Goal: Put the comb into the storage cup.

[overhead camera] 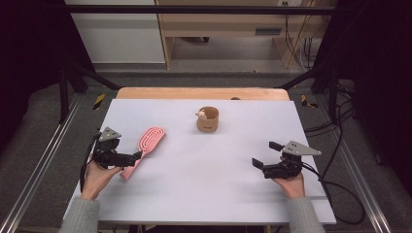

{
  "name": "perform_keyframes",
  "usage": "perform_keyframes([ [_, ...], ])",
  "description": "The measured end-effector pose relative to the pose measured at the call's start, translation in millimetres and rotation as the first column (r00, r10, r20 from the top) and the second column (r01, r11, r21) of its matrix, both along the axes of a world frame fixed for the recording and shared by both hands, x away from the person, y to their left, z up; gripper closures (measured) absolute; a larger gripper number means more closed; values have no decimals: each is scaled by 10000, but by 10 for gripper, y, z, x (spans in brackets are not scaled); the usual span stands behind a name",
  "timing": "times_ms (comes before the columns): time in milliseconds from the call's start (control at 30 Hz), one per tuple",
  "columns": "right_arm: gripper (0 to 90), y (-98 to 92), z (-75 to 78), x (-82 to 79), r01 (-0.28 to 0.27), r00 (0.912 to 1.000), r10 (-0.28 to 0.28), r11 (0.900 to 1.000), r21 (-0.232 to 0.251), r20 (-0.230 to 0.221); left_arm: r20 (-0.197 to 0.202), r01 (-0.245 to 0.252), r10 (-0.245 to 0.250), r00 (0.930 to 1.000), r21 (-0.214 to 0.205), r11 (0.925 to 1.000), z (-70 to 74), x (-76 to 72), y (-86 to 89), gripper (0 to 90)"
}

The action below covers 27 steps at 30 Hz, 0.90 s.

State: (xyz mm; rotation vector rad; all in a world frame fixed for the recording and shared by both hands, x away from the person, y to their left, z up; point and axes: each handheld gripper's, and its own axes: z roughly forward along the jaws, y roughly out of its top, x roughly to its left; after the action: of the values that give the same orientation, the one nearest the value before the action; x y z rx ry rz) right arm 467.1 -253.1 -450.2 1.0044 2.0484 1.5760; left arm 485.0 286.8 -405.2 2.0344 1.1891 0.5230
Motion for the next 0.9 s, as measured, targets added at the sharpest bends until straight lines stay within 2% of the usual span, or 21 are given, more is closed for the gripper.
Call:
perform_keyframes([
  [267, 3, -4, -2, 1, -1, 10000, 1, 10000, 26, -16, -397, 20, 0, 9992, 497, 9988, -174, 108, -24, 0],
  [700, 3, -4, -1, 0, -9, 10000, 9, 10000, 54, -21, -849, 58, 11, 9964, 814, 9967, -321, 179, -51, 1],
  [900, 3, 2, -6, 2, -24, 10000, 24, 10000, 27, -65, -985, -9, 101, 9951, 929, 9957, -366, 200, -57, 30],
])
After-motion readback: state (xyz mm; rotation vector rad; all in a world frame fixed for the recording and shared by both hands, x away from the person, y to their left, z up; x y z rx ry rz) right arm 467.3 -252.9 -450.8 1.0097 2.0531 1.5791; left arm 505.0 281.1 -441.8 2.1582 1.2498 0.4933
